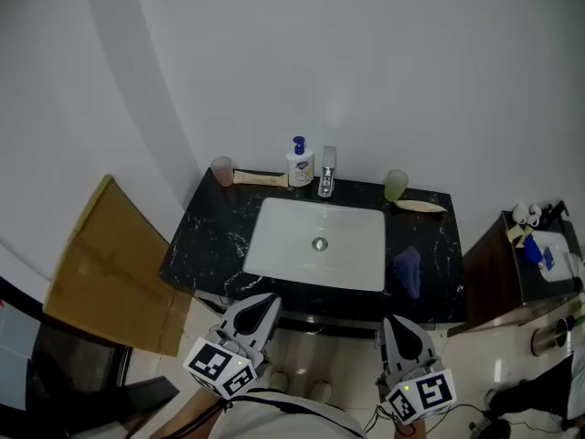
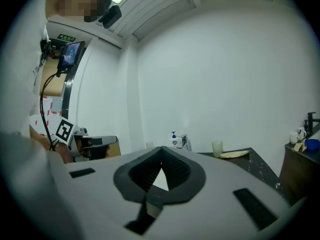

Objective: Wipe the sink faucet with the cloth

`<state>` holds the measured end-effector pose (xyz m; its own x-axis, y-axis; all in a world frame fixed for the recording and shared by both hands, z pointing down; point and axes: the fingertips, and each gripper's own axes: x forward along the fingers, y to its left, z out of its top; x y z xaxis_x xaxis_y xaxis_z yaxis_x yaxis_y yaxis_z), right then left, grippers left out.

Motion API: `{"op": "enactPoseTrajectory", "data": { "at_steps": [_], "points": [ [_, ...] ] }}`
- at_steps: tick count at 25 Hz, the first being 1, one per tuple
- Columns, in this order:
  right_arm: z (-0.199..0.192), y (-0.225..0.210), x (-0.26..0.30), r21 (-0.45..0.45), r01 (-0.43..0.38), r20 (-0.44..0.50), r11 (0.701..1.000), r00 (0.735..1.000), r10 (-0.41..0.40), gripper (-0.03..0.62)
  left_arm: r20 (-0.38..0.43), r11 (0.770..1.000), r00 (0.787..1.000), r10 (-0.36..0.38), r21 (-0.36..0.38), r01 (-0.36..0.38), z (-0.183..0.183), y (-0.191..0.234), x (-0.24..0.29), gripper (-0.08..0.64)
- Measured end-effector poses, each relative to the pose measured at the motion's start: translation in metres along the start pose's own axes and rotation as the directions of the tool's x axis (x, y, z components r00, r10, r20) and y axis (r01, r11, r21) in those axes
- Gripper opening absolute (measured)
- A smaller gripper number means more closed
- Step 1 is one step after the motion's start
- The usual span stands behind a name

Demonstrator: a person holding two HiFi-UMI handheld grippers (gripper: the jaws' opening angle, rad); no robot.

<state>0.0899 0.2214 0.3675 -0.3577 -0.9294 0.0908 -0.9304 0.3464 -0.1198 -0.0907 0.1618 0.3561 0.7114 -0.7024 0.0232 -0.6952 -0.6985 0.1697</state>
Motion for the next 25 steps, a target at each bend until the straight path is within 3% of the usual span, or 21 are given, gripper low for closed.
{"op": "enactPoseTrajectory", "data": {
  "at_steps": [14,25],
  "points": [
    [-0.008,-0.018,-0.002,-0.002,-0.063,-0.02,0.998,0.998,0.063,0.003,-0.018,0.999,0.999,0.048,-0.008,-0.048,-0.015,-0.018,0.009,0.002],
    [-0.005,-0.032,0.059,-0.001,-0.024,-0.023,1.0,0.999,0.024,0.003,-0.019,1.0,1.0,-0.004,-0.013,0.004,-0.01,0.032,0.058,0.002]
  ]
}}
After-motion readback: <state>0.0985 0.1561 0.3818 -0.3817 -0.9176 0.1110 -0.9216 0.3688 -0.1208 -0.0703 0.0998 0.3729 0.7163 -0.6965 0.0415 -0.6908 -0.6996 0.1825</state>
